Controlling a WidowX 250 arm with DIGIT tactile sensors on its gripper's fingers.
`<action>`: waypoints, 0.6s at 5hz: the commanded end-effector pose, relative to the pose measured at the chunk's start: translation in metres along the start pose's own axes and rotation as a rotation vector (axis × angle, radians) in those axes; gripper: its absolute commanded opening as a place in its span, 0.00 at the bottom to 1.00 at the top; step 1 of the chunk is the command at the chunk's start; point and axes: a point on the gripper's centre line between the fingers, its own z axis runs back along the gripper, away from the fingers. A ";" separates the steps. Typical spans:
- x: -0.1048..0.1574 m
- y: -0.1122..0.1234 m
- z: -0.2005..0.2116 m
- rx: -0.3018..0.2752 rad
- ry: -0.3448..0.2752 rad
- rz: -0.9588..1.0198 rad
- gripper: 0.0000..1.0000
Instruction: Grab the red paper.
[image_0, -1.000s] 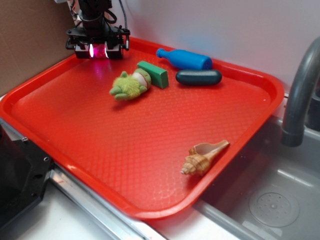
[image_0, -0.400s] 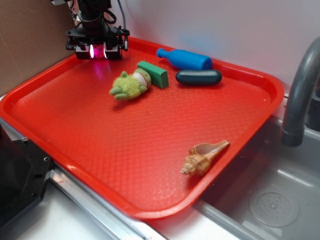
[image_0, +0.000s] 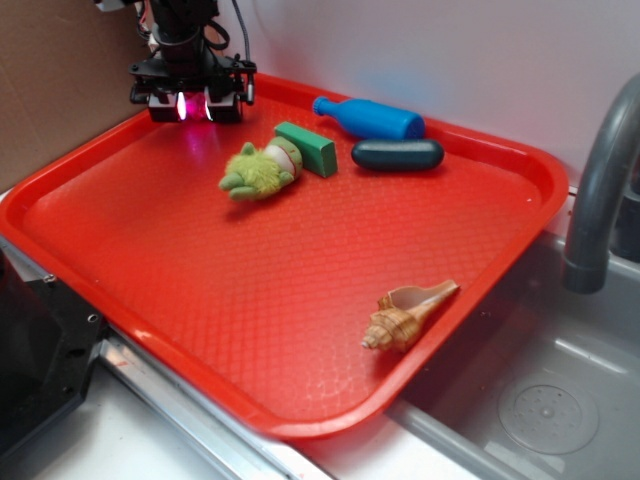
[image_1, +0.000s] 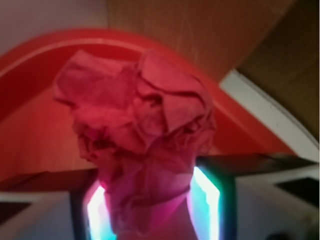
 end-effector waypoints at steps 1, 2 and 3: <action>-0.037 0.017 0.128 -0.255 -0.012 -0.183 0.00; -0.063 0.013 0.191 -0.367 0.030 -0.285 0.00; -0.068 0.019 0.244 -0.414 0.003 -0.340 0.00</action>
